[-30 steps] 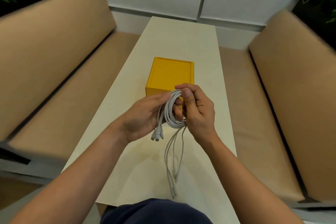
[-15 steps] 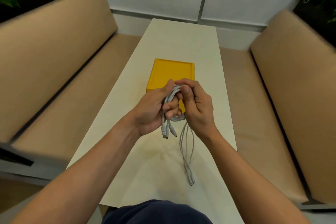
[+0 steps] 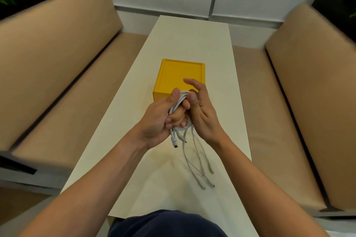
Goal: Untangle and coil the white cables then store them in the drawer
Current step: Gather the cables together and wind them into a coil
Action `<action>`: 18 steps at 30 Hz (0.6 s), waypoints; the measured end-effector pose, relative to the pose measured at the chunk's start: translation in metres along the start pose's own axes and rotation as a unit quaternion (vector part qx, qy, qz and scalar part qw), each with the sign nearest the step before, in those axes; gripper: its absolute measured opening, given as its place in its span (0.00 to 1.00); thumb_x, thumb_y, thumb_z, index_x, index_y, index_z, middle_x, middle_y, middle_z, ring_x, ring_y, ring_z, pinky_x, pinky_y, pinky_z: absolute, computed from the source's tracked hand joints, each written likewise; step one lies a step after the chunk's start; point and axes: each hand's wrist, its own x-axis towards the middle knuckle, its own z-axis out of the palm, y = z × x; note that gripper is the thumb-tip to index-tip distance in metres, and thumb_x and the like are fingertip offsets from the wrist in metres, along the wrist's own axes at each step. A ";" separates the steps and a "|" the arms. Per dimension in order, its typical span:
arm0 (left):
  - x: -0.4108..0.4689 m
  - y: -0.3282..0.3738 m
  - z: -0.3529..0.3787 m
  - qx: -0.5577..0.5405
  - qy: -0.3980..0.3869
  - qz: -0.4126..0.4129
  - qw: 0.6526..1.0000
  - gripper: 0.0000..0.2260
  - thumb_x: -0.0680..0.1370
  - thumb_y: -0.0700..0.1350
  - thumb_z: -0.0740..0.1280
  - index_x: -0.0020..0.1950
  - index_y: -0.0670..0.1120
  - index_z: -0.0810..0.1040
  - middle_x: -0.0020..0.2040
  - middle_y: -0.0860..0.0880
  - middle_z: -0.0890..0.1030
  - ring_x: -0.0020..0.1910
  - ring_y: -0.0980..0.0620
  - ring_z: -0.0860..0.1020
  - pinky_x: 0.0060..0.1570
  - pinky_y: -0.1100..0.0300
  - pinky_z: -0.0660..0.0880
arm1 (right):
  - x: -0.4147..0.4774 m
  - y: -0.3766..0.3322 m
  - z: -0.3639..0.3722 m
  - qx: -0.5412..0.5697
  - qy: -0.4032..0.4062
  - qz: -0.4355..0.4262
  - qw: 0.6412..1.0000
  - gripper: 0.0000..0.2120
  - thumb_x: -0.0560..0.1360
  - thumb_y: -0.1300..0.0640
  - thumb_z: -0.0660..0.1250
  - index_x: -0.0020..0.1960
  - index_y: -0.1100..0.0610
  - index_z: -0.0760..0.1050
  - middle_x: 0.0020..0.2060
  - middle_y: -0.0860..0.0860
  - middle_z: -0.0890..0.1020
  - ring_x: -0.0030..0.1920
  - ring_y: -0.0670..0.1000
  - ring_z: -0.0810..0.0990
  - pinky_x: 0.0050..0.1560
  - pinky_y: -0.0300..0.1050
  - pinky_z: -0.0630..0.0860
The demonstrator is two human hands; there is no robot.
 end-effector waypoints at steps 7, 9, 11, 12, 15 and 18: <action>-0.006 0.008 -0.008 -0.041 -0.045 -0.002 0.998 0.25 0.86 0.54 0.52 0.57 0.37 0.81 0.26 0.53 0.62 0.25 0.56 0.59 0.37 0.59 0.69 | -0.007 -0.001 0.005 0.048 0.000 0.062 0.997 0.25 0.83 0.38 0.50 0.72 0.49 0.72 0.59 0.49 0.80 0.61 0.55 0.80 0.63 0.55 0.78; -0.005 0.011 -0.010 -0.055 -0.033 0.005 0.998 0.25 0.85 0.54 0.53 0.59 0.36 0.81 0.27 0.53 0.60 0.25 0.57 0.59 0.35 0.60 0.69 | -0.011 0.002 0.003 0.061 -0.009 0.071 0.996 0.27 0.84 0.40 0.47 0.74 0.52 0.71 0.55 0.49 0.82 0.51 0.57 0.81 0.52 0.56 0.80; -0.004 0.013 -0.012 -0.060 -0.024 0.014 0.998 0.24 0.85 0.54 0.55 0.61 0.35 0.80 0.27 0.54 0.60 0.24 0.58 0.59 0.33 0.61 0.68 | -0.015 0.005 0.004 0.056 -0.001 0.065 0.996 0.26 0.86 0.44 0.48 0.75 0.57 0.69 0.38 0.48 0.78 0.33 0.53 0.70 0.34 0.49 0.70; -0.003 0.015 -0.012 -0.062 -0.021 0.018 0.998 0.24 0.85 0.54 0.55 0.61 0.35 0.80 0.27 0.54 0.60 0.24 0.58 0.59 0.33 0.61 0.68 | -0.017 0.008 0.005 0.060 0.009 0.065 0.996 0.25 0.86 0.45 0.50 0.76 0.57 0.68 0.34 0.48 0.73 0.31 0.51 0.65 0.31 0.47 0.64; 0.002 0.021 -0.011 -0.055 -0.004 0.038 0.998 0.25 0.86 0.53 0.54 0.64 0.34 0.78 0.27 0.55 0.61 0.24 0.58 0.58 0.32 0.62 0.66 | -0.028 0.014 0.016 0.043 0.052 0.088 0.994 0.21 0.87 0.48 0.54 0.77 0.50 0.68 0.35 0.42 0.72 0.32 0.46 0.65 0.33 0.42 0.63; 0.006 0.026 -0.012 -0.017 0.031 0.047 0.998 0.25 0.86 0.53 0.54 0.67 0.33 0.76 0.27 0.54 0.62 0.24 0.58 0.59 0.33 0.61 0.65 | -0.038 0.017 0.028 -0.065 0.039 0.111 0.991 0.18 0.88 0.51 0.53 0.76 0.49 0.68 0.38 0.39 0.77 0.34 0.41 0.73 0.39 0.35 0.68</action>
